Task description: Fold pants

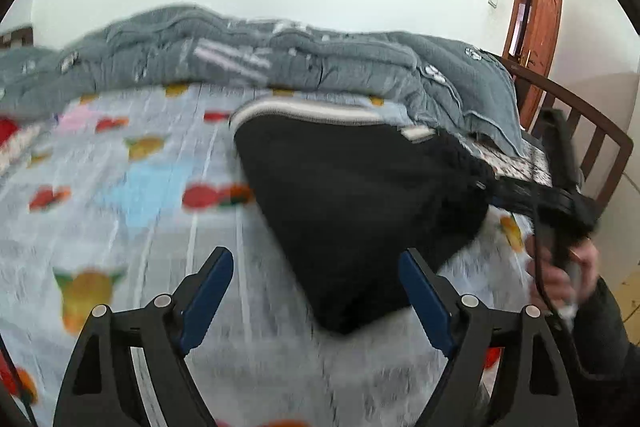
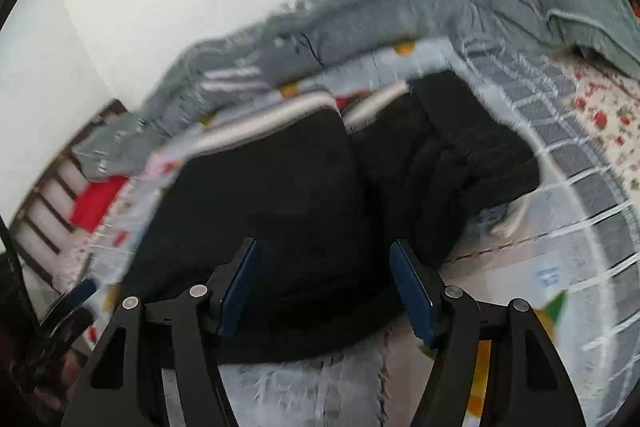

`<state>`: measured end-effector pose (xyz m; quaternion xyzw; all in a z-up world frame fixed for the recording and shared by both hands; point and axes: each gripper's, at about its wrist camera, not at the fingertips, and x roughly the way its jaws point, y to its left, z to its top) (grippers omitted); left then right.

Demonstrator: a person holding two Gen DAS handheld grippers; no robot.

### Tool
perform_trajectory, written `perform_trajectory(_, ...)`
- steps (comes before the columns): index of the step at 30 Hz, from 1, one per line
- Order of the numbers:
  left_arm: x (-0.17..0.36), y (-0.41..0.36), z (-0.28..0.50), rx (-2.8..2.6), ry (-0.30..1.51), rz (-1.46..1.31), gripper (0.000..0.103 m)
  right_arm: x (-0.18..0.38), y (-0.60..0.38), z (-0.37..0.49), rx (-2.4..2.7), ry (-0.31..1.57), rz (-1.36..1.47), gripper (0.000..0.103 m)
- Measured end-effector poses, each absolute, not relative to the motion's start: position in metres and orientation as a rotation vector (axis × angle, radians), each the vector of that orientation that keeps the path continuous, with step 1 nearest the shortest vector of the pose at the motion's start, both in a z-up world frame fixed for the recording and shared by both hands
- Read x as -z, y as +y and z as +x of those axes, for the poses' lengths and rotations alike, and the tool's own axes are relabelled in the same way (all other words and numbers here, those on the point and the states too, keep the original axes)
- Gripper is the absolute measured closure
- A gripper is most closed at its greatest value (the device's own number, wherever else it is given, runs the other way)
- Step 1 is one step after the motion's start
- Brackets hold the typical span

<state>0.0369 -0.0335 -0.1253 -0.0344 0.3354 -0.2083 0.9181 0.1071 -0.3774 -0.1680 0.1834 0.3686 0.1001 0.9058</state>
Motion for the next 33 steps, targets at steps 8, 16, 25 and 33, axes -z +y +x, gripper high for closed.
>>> perform_trajectory(8,0.169,-0.051,0.052,0.356,0.784,-0.11,0.019,0.155,-0.357,0.112,-0.176,0.768,0.252,0.089)
perform_trajectory(16,0.169,-0.066,0.063,0.304,0.744,-0.039,0.012,0.099,-0.378,0.093,-0.203,0.593,0.182,0.094)
perform_trajectory(25,0.172,-0.094,0.068,0.306,0.734,0.033,0.008,0.157,-0.457,0.094,0.02,0.726,0.182,0.093)
perform_trajectory(33,0.143,-0.064,0.03,0.442,0.673,-0.046,0.012,0.128,-0.448,0.078,0.009,0.642,0.114,0.082)
